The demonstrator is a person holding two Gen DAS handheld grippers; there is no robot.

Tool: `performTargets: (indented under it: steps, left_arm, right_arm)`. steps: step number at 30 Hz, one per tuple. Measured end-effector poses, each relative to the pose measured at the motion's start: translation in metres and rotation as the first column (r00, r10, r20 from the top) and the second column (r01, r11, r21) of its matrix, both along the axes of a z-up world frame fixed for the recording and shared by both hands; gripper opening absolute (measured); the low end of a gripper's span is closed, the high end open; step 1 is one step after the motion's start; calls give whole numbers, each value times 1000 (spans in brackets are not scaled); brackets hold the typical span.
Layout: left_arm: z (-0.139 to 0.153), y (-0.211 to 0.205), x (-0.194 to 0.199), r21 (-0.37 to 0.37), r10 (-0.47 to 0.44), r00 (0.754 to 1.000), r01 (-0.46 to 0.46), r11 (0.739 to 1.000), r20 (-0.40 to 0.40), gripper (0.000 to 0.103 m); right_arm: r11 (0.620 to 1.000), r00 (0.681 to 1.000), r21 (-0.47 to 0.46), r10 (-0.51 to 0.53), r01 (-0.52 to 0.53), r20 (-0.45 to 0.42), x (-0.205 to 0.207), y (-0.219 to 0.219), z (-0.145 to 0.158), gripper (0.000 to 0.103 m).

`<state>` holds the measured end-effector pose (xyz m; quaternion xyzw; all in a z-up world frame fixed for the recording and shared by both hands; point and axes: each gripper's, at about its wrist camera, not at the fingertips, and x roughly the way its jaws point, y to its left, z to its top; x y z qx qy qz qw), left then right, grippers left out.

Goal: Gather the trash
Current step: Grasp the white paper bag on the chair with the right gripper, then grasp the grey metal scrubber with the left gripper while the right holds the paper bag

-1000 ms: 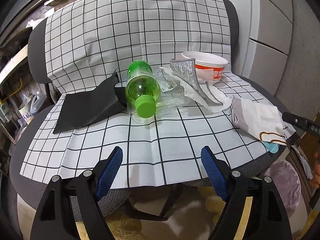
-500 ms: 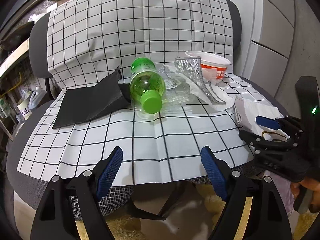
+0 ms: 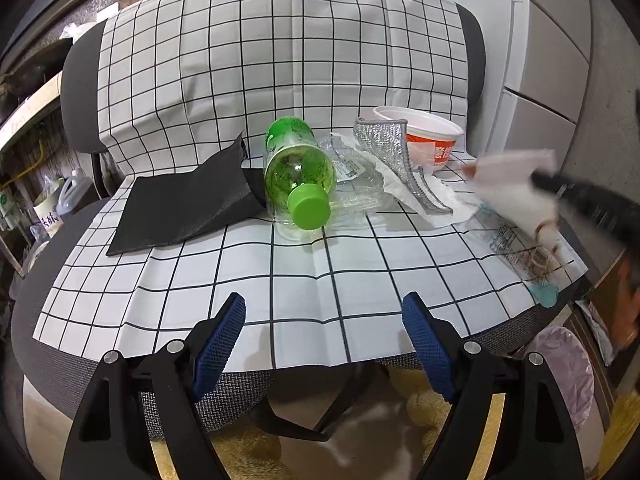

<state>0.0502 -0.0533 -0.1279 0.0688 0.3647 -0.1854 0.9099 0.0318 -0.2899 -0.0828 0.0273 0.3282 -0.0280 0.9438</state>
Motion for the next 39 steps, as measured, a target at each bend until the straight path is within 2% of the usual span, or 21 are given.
performTargets:
  steps: [3,9,13,16,20,21,28,31,33,34,36,39]
  left_arm:
    - [3,-6,-2,9,-9,1000,8,1000,8,81]
    - [15,-27,6,-1,-45,999,45,999,21,81]
    - [27,-48,25,-35,-54,998,55,998,34,80]
    - [34,-62,43,-62,-48,998,50,997,34,75]
    - [39,-82,69,-88,-44,999,46,995,19,62]
    - [39,-88,76,-87,-45,999,46,995,14,62]
    - [26,-122,111,66,17,1000,-18,998,15,62]
    - [24,-124,119,83,37,999,-38,996,9,44]
    - [27,-123,122,64,29,1000,-29,998,4,12]
    - [30,-122,122,40,16,1000,-16,999,2,5]
    - [40,-119,117,-19,-9,1000,10,1000,19,4]
    - [67,-110,98,-126,-58,994,70,990,93,4]
  right_arm:
    - [994,997,106,-35,28,61,-16,-30,21,3]
    - [987,967,84,-149,135,206,-65,-51,59,3]
    - [988,961,83,-149,133,232,-74,-56,67,3]
    - [990,967,83,-129,114,218,-69,-54,59,3]
    - [989,981,123,-103,84,162,-54,-50,33,3]
    - [988,984,132,-98,79,147,-49,-49,26,3]
    - [985,991,159,-78,60,107,-39,-47,2,3]
    - [985,992,159,-78,61,104,-38,-48,0,3]
    - [985,991,159,-82,64,110,-38,-51,0,3]
    - [985,990,160,-84,65,116,-37,-53,0,3]
    - [985,988,160,-87,66,125,-34,-57,1,3]
    - [988,983,140,-91,69,157,-32,-60,10,3]
